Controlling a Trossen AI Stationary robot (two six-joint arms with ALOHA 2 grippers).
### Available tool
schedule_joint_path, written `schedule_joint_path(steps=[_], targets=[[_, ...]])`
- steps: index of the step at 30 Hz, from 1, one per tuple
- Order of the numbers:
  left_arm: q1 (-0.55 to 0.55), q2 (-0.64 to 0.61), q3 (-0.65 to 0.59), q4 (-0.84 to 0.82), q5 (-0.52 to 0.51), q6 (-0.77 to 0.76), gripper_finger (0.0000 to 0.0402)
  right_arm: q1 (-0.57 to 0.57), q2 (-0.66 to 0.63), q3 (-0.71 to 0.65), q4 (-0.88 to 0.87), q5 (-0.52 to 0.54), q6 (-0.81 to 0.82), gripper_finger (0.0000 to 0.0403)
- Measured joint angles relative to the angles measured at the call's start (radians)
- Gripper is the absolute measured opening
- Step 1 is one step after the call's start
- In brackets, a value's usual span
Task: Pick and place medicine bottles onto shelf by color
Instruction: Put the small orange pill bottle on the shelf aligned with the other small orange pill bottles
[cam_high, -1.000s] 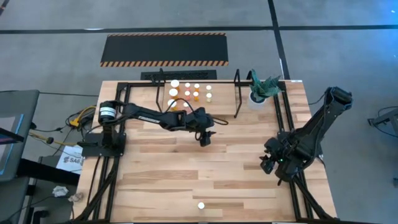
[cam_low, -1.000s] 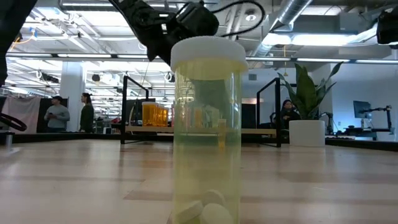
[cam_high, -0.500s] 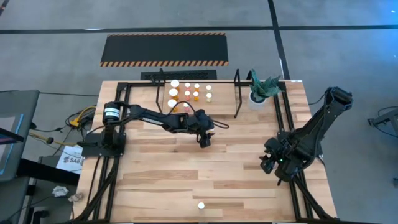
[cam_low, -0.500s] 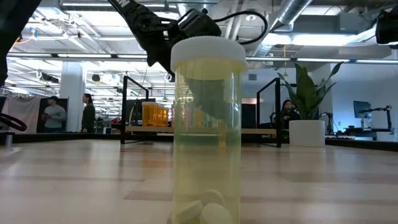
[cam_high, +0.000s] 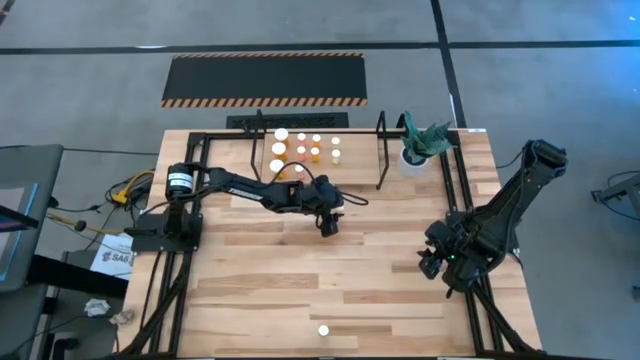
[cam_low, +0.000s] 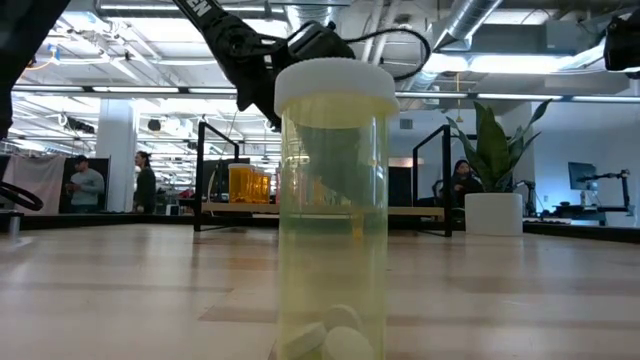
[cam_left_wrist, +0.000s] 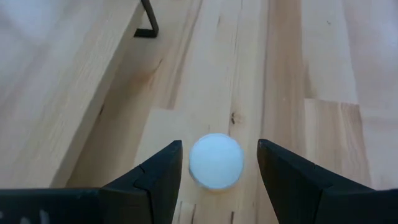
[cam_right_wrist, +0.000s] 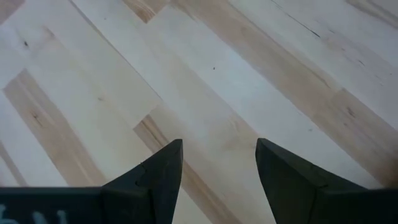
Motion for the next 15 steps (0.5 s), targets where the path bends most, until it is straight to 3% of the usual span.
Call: schedule_joint_path(steps=[10,15], targets=[[0.0,0.035,0.002,0.031,0.019,-0.039,0.0196,0.0,0.0,0.0,0.017,0.0,0.0,0.0225],[0.0,0.04,0.001,0.021,0.026,-0.04,0.0163,0.0,0.0,0.0,0.032,0.0,0.0,0.0225]])
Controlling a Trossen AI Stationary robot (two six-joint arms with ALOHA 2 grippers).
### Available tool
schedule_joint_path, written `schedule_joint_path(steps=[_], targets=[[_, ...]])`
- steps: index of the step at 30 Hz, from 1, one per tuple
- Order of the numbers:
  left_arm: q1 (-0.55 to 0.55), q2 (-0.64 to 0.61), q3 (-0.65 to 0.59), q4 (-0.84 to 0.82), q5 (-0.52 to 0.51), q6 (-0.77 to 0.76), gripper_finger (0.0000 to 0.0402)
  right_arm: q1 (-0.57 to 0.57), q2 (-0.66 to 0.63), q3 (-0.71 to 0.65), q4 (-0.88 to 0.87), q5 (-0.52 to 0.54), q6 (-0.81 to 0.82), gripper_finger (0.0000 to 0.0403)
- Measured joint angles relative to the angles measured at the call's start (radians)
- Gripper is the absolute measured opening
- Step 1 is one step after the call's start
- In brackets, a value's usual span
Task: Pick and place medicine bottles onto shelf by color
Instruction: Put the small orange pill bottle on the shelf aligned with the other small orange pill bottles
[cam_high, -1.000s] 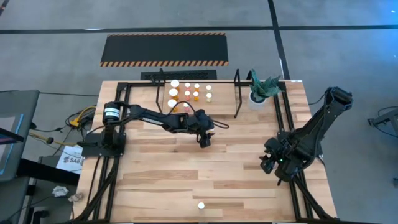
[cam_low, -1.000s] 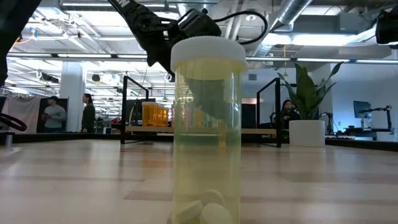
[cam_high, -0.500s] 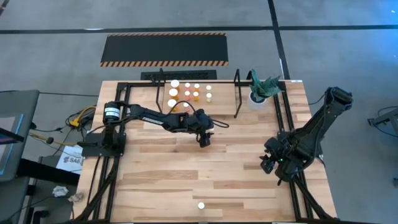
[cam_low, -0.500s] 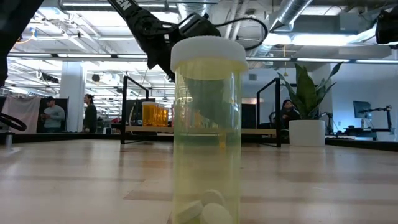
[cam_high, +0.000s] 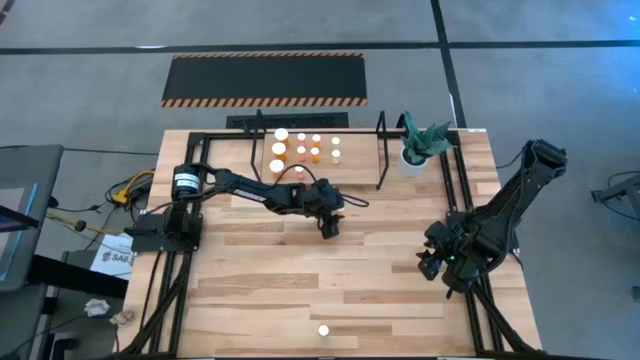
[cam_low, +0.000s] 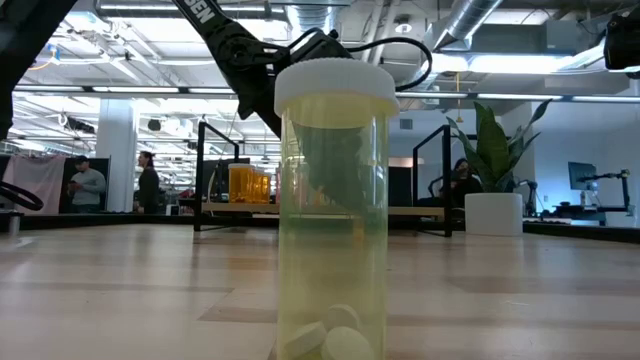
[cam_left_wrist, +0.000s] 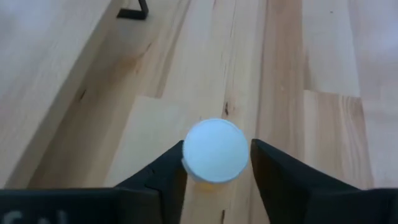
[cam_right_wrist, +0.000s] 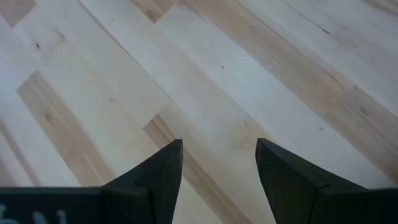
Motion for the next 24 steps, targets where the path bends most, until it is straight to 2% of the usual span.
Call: schedule_joint_path(steps=[6,9,12,18,24], targets=[[0.005,0.0,0.0,0.0,0.029,-0.015,0.0094,0.0,0.0,0.0,0.0,0.0,0.0,0.0225],[0.005,0.0,0.0,0.0,0.029,-0.017,0.0073,0.0,0.0,0.0,0.0,0.0,0.0,0.0225],[0.005,0.0,0.0,0.0,0.028,-0.026,0.0072,0.0,0.0,0.0,0.0,0.0,0.0,0.0225],[0.005,-0.03,0.0,-0.006,0.028,-0.041,0.0102,0.0,0.0,0.0,0.0,0.0,0.0,0.0225],[0.019,-0.104,0.0,-0.037,0.027,-0.03,0.01,0.0,0.0,0.0,0.003,0.0,0.0,0.0225]])
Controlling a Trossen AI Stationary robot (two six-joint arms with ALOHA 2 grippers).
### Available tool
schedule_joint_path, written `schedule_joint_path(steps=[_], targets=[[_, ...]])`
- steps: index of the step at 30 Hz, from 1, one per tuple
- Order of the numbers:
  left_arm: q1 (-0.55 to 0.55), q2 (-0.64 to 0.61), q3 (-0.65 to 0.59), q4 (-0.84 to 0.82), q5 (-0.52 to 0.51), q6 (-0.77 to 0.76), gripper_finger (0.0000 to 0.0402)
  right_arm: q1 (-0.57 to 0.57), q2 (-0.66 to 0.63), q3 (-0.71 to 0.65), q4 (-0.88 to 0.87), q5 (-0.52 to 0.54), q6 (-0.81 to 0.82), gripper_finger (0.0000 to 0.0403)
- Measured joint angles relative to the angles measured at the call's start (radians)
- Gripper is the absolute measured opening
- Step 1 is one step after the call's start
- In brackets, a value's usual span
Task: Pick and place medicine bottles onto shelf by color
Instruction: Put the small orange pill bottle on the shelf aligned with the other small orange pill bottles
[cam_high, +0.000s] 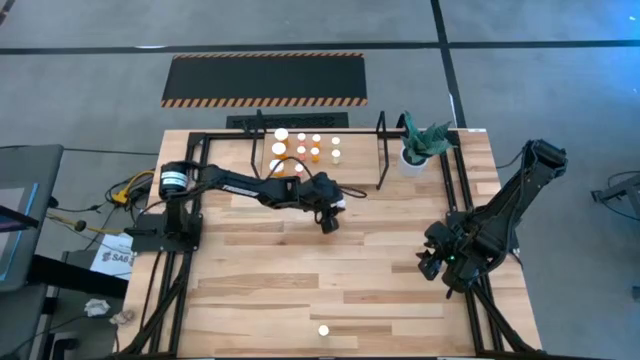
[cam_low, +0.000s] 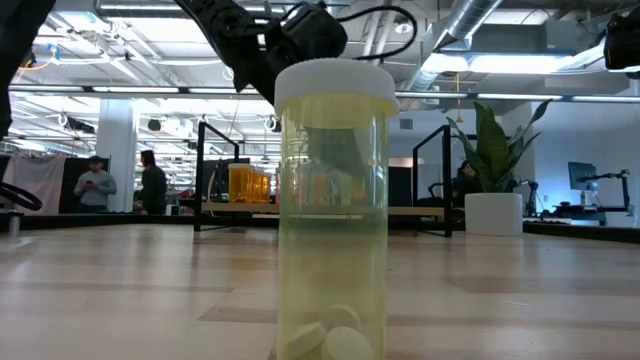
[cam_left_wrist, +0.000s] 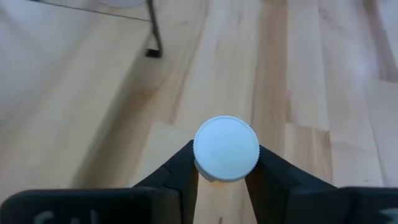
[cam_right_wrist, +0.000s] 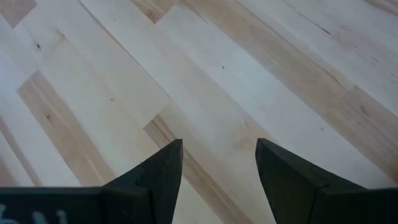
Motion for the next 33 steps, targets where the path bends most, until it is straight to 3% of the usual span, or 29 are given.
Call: schedule_joint_path(steps=[11,25,33], targets=[[0.04,-0.102,0.0,-0.105,-0.119,-0.062,0.0095,0.0,0.0,0.0,0.022,0.0,0.0,0.0225],[0.049,-0.106,0.0,-0.157,-0.327,-0.305,0.0098,0.0,0.0,0.0,0.022,0.0,0.0,0.0225],[0.062,-0.105,0.0,-0.221,-0.393,-0.335,0.0098,0.0,0.0,0.0,0.022,0.0,0.0,0.0225]])
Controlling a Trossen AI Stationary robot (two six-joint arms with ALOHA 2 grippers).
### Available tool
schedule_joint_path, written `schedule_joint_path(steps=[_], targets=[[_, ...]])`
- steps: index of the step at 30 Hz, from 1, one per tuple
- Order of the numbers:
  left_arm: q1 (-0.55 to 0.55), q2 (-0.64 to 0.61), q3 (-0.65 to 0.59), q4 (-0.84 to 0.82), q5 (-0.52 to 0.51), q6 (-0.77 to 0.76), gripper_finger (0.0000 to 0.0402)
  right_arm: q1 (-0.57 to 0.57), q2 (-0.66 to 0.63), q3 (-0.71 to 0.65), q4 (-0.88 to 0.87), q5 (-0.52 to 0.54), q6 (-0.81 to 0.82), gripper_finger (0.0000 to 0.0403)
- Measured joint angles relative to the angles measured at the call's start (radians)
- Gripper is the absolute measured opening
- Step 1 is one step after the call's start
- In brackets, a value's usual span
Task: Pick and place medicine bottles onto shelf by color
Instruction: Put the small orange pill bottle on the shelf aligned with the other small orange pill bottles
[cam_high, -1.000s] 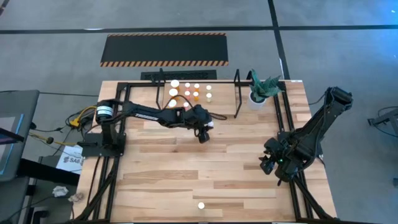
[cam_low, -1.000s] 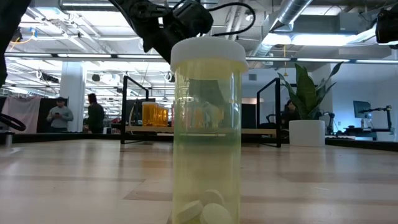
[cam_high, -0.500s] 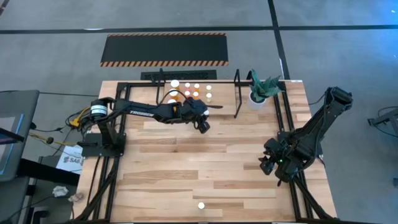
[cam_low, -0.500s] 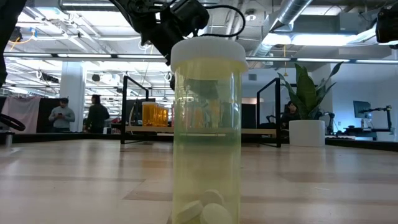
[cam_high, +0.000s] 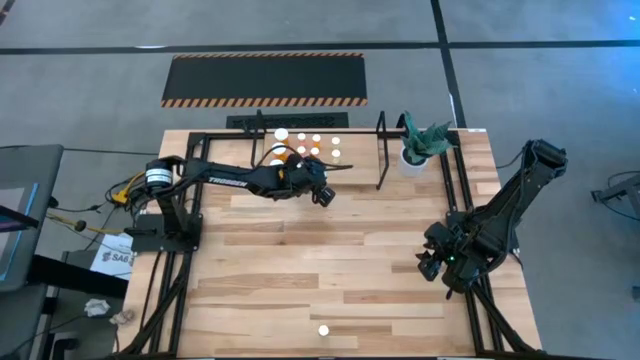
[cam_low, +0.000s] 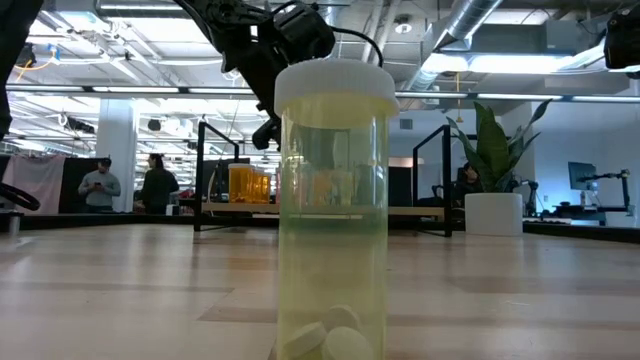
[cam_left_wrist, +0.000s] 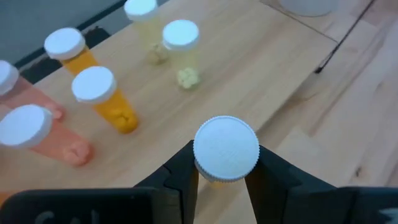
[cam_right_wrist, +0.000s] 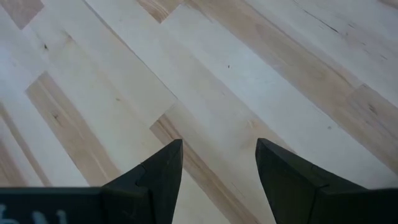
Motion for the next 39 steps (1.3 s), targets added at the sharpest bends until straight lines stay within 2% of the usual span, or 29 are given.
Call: schedule_joint_path(steps=[22,39], targets=[[0.041,0.022,-0.002,0.019,-0.053,-0.06,0.0098,0.0,0.0,0.0,0.0,0.0,0.0,0.0225],[0.059,0.047,-0.005,0.022,-0.007,-0.111,0.0099,0.0,0.0,0.0,0.011,0.0,0.0,0.0225]])
